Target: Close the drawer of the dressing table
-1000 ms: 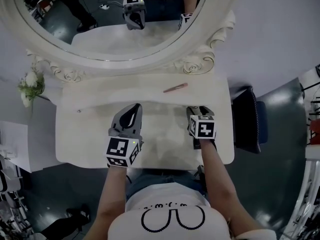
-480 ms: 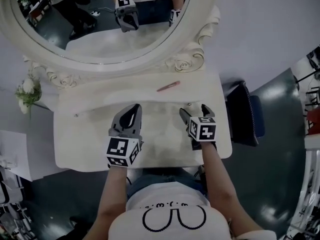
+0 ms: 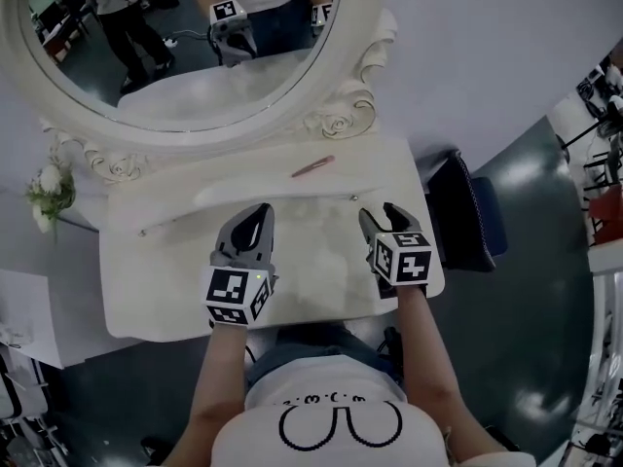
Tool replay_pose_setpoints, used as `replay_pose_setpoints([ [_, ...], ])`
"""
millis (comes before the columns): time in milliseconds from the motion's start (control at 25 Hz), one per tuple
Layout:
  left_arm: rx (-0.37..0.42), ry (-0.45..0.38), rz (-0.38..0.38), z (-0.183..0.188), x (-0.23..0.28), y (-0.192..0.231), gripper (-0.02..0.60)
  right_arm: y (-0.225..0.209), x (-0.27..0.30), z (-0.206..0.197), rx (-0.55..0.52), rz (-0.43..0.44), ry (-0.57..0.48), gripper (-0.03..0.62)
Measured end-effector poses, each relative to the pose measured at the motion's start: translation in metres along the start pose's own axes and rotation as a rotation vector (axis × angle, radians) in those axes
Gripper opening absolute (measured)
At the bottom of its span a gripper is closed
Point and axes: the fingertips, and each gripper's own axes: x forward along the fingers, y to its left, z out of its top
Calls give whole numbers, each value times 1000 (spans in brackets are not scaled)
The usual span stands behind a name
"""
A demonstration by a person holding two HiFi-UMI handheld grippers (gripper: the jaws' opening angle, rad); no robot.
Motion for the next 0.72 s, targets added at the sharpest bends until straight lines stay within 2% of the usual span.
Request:
replay_pose_setpoints([
  [80,3,-10,-7,4,-1,-4,-3,-1,-17,12,-36,-25,-55,137],
  [120,4,-15,-9,6,-1,-6,-3,-1,-27,19,-51,-40,-88,39],
  [160,5,-21,-11,8,-1,-8,-3,-2,-36,25,-63,-50,-118,2],
  [400,21,-66,-23,28,0,-18,-3,-2,-84,60,-107,-70,-256,2],
  [720,96,-162,-63,76,0,-39,-3,-1,-143,104,-175,-115,-432,1],
])
